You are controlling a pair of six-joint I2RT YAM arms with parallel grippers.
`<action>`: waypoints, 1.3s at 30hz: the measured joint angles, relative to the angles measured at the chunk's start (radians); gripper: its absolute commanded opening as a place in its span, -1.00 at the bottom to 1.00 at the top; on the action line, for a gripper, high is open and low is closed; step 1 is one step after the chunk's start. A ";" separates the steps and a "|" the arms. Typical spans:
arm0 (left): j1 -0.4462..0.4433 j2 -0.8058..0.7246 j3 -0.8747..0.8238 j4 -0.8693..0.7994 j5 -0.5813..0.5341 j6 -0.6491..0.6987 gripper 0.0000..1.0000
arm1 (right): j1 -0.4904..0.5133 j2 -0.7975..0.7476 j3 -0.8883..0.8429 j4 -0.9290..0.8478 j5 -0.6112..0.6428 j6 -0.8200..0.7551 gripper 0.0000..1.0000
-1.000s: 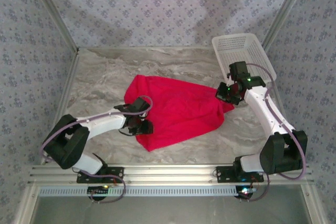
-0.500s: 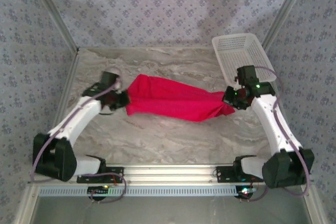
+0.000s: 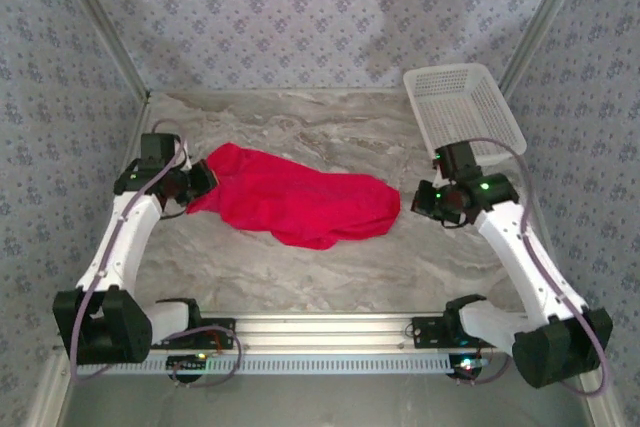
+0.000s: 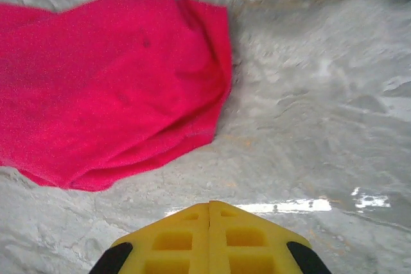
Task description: Fold the inside-out t-shirt
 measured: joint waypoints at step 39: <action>-0.879 0.452 0.082 0.333 -0.301 0.389 -0.85 | 0.202 0.252 -0.197 0.335 -0.085 0.148 0.16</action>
